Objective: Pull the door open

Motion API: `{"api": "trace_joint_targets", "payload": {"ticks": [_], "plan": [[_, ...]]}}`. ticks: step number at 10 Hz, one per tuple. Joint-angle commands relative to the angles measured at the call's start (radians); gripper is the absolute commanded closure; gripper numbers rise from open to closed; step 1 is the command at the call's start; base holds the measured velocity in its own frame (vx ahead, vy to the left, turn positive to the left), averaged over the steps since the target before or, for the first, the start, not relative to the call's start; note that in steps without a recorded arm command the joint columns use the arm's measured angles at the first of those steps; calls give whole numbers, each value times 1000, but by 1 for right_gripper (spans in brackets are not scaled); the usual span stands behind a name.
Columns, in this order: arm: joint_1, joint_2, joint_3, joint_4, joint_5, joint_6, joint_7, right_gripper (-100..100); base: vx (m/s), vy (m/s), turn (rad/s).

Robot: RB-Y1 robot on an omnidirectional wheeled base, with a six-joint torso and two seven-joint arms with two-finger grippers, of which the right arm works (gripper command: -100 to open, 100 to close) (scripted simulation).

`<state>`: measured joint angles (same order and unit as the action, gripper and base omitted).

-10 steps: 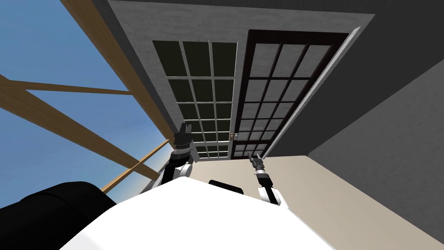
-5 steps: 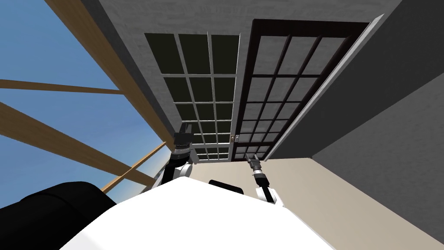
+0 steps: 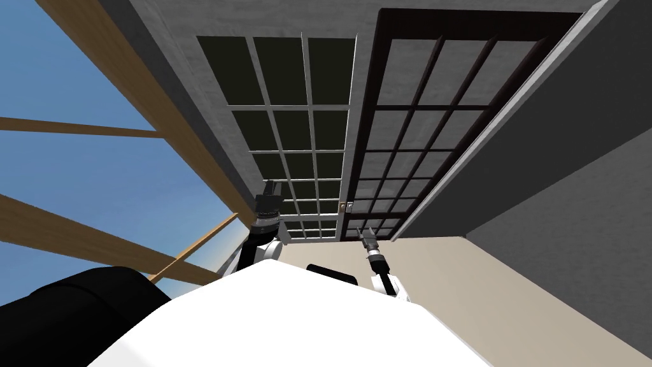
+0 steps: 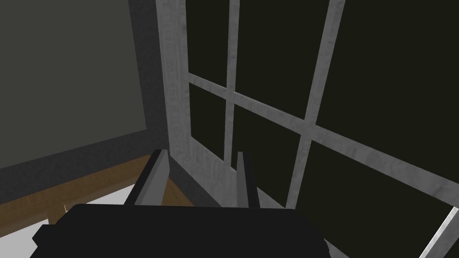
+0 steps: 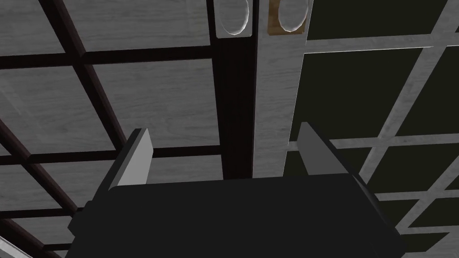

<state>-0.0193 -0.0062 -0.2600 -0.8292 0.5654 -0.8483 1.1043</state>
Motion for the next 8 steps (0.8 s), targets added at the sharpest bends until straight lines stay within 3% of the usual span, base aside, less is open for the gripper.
{"api": "trace_joint_targets", "payload": {"ticks": [1,6,7,8], "plan": [[-4,10,-1,20,12,-3,28,-100,142,5,15],[-34,35,-9,83,34,-15,86,-100,93,-6,9],[-31,29,-9,79,29,-16,76,-100,38,1,5],[-19,1,-15,93,9,-17,84,-100,-84,21,34]]}}
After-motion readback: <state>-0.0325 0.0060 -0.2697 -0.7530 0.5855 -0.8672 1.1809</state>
